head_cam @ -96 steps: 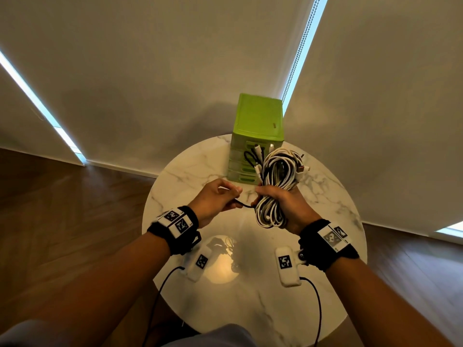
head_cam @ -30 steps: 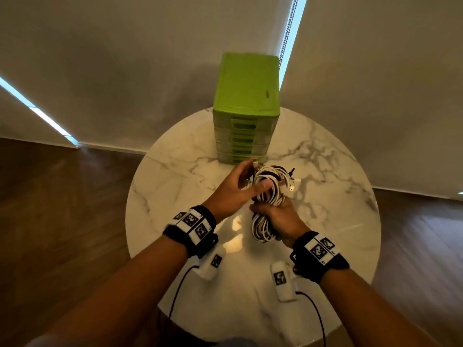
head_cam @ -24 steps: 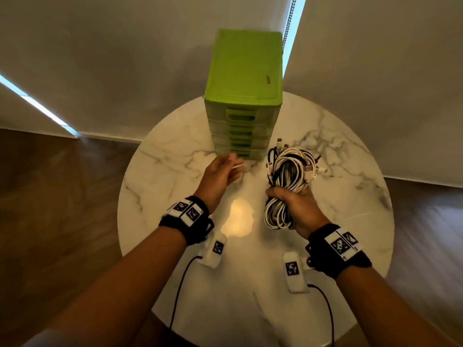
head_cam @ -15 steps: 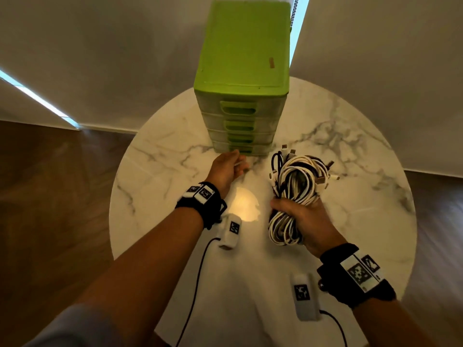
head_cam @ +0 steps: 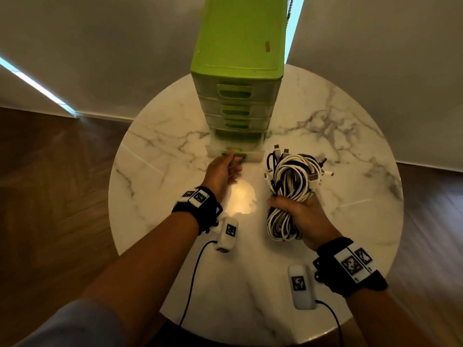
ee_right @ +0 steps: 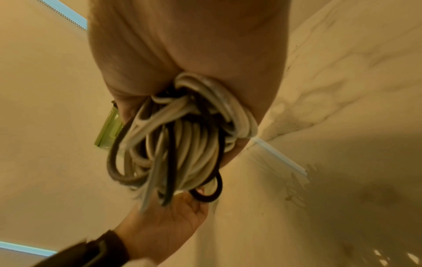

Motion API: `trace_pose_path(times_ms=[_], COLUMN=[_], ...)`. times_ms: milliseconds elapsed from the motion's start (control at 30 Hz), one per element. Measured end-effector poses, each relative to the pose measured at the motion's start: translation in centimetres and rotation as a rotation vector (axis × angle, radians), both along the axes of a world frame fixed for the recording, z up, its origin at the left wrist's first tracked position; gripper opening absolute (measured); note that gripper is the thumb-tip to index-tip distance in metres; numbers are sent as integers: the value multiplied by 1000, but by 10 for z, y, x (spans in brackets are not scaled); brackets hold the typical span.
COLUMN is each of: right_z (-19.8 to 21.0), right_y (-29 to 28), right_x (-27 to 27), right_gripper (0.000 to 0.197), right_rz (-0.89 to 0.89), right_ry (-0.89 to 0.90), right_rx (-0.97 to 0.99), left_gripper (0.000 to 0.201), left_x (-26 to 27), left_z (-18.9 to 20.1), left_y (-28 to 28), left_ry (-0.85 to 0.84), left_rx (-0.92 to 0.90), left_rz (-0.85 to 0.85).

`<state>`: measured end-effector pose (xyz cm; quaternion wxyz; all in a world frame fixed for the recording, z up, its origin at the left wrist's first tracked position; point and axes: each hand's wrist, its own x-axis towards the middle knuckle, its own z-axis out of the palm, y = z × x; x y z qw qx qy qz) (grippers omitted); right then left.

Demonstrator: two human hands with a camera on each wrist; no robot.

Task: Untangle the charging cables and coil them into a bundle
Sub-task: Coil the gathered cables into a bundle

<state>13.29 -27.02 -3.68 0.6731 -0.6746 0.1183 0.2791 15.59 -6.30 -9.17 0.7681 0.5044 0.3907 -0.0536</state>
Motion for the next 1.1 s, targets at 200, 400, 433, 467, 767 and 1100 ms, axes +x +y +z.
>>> trace_pose_path(times_ms=[200,400,433,467,767,1100], right_z=[12,24,26,29,41,10], right_y=[8,18,19,21,50,138], right_x=[-29,-55,-57,-60,-31,36], right_gripper=[30,24,22,21,9,30], right_rz=[17,48,52,59,115,117], right_ry=[13,-11,-14,-20,21,255], right_rx=[-47,-109,-122,-135,-219,-186], left_gripper=[28,25,25,25,20,19], left_x=[-64,-109,-113,-117,-131,-89], left_z=[-2,-3,-3,-1,27,14], left_y=[-11,-19,-20,-21,-1,81], left_ry=[21,41,40,35,-30,-59], left_rx=[-36,-51,-49,-51,191,825], left_rz=[5,19,21,23,-193,-462])
